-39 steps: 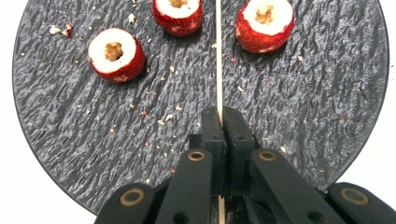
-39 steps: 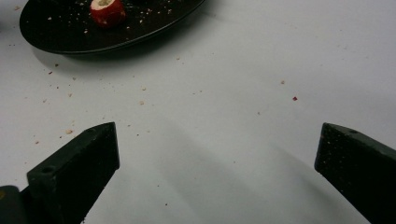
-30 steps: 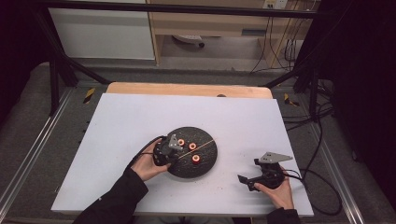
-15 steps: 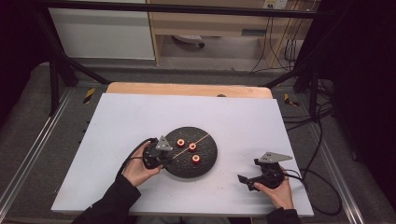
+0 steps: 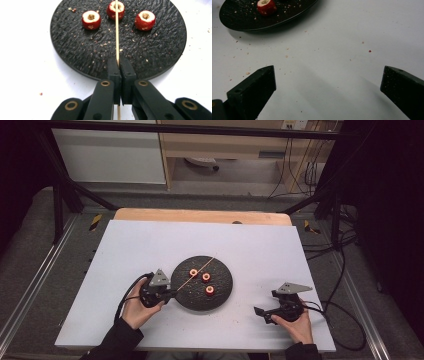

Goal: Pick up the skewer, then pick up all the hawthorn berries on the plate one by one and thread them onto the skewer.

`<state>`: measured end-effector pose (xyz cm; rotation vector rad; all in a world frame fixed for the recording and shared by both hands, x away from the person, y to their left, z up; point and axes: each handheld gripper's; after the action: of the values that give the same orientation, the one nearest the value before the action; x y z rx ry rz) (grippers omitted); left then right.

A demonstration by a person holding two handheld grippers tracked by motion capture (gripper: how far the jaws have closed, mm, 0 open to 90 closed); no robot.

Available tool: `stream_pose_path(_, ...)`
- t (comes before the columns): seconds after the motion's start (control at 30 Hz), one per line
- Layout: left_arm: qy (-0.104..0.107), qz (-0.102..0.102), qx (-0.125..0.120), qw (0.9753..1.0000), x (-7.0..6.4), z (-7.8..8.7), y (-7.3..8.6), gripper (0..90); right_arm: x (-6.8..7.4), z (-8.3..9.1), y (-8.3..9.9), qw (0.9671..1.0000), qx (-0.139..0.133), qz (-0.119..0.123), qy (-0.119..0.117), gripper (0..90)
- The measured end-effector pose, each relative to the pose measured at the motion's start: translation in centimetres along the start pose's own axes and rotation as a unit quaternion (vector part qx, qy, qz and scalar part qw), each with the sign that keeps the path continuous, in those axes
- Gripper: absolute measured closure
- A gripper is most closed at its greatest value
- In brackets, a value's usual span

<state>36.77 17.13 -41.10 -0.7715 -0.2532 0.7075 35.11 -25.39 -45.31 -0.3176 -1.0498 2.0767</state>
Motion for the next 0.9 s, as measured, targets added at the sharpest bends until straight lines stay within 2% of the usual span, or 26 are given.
stream_pose_path(0.33, -0.006, 0.025, -0.040, 0.9989, 0.3, 1.8, 1.5, 88.5, 0.1, 0.0, -0.3, 0.9999, 0.003, -0.011, 0.000, 0.6)
stream_pose_path(0.4, -0.006, 0.028, -0.049, 0.9984, 0.5, 2.1, 1.8, 88.5, 0.2, -0.2, -0.6, 1.0000, 0.002, -0.003, -0.001, 0.6)
stream_pose_path(0.53, -0.008, 0.031, -0.056, 0.9979, 0.6, 2.4, 2.2, 88.5, 0.8, -0.4, -1.3, 1.0000, 0.002, -0.003, -0.006, 0.6)
stream_pose_path(0.9, -0.011, 0.045, -0.089, 0.9950, 1.1, 3.6, 3.6, 88.5, 1.8, -1.1, -3.1, 0.9998, 0.009, 0.015, -0.005, 0.6)
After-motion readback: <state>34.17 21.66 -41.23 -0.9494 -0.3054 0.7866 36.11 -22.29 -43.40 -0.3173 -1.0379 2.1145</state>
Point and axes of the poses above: each handheld gripper's, and its own axes: z roughly backward along the jaws, y roughly out of its underside, x roughly to its left, and after that the axes turned 3 degrees about z, right-handed
